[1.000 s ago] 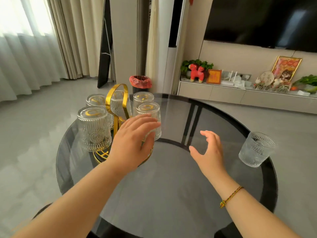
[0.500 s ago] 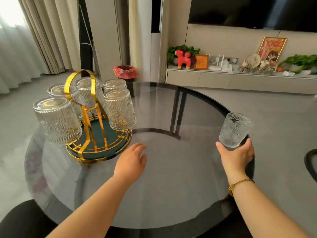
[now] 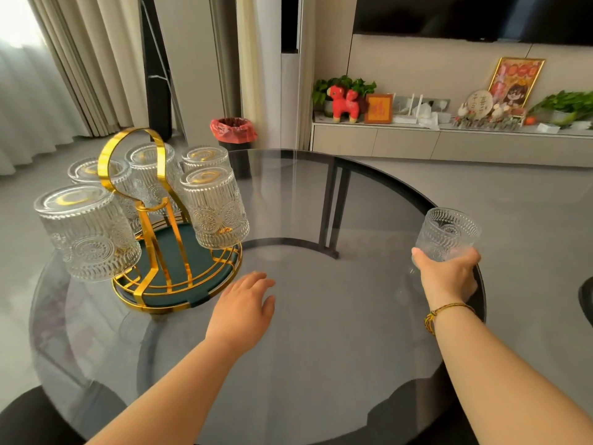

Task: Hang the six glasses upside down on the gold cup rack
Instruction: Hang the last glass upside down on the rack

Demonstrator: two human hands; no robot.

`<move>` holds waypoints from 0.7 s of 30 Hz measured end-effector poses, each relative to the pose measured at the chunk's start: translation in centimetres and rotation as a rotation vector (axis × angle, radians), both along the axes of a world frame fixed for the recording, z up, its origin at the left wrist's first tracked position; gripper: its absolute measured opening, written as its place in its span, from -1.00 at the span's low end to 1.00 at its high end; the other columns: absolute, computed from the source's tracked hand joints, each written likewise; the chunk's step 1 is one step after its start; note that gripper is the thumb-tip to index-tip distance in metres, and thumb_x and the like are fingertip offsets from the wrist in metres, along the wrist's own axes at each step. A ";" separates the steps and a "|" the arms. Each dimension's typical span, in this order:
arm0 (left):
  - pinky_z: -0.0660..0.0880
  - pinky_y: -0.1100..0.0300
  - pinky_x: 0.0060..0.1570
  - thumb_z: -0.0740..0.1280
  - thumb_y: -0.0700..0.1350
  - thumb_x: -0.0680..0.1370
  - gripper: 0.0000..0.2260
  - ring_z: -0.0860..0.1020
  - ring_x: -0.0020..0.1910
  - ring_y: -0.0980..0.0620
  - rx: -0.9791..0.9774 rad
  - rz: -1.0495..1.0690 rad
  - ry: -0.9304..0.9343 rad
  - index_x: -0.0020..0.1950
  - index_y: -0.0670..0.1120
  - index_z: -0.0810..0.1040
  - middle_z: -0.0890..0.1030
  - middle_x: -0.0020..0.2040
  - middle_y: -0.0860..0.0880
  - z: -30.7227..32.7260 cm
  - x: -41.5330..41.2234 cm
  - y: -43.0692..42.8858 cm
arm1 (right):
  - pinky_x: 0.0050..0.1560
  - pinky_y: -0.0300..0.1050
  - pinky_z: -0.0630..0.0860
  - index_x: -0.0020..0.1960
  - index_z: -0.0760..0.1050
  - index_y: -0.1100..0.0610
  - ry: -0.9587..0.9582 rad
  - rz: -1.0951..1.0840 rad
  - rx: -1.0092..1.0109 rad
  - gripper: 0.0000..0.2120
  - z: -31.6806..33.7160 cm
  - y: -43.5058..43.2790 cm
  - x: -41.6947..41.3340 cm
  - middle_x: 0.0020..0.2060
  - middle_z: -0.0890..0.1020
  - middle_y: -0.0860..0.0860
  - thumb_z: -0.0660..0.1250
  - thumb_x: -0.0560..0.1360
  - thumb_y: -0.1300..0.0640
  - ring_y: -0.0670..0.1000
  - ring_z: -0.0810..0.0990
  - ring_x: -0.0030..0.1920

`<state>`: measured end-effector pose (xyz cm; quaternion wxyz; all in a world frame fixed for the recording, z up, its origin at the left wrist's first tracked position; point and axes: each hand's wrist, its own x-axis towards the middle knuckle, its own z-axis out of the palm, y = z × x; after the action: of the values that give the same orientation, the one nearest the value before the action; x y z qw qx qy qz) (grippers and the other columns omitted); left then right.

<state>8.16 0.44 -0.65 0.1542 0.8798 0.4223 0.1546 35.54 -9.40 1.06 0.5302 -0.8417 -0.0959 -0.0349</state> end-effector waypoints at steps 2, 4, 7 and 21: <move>0.18 0.08 0.37 0.12 -0.04 0.55 -0.69 0.25 0.37 0.00 0.002 -0.002 -0.001 0.30 0.00 0.31 0.33 0.39 0.00 0.0 0.0 0.0 | 0.16 0.10 0.42 0.18 0.21 0.19 0.018 0.021 0.038 -0.30 -0.1 -0.1 -0.1 0.15 0.50 0.22 0.48 0.20 0.02 0.29 0.47 0.12; 0.18 0.08 0.37 0.12 -0.04 0.55 -0.69 0.25 0.38 0.00 0.001 -0.003 -0.004 0.30 0.00 0.31 0.33 0.39 0.00 0.1 0.0 0.0 | 0.07 0.01 0.44 0.21 0.21 0.16 0.023 0.070 0.106 -0.29 -0.1 -0.4 -0.5 0.17 0.47 0.17 0.50 0.19 0.06 0.23 0.48 0.08; 0.18 0.08 0.37 0.12 -0.05 0.56 -0.69 0.25 0.38 0.00 -0.004 0.001 -0.008 0.30 0.00 0.31 0.32 0.40 -0.01 0.3 -0.1 -0.2 | -0.09 -0.14 0.36 0.23 0.20 0.12 0.021 0.181 0.189 -0.28 0.1 -1.1 -1.7 0.14 0.43 0.07 0.50 0.20 0.09 0.05 0.44 -0.05; 0.40 0.14 -0.01 0.21 -0.24 0.45 -0.82 0.53 0.02 -0.06 0.297 -0.064 -0.515 -0.07 -0.16 0.59 0.62 0.01 -0.15 8.2 -5.7 -1.2 | -0.23 -0.13 0.52 0.07 0.23 0.04 0.171 0.943 0.184 -0.56 10.2 0.3 -9.6 -0.07 0.45 -0.06 0.39 0.33 0.24 -0.08 0.51 -0.09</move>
<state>2.42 -0.74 7.56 0.1307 0.8374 0.3141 0.4279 25.95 -9.07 11.30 0.5665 -0.6561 -0.4192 0.2700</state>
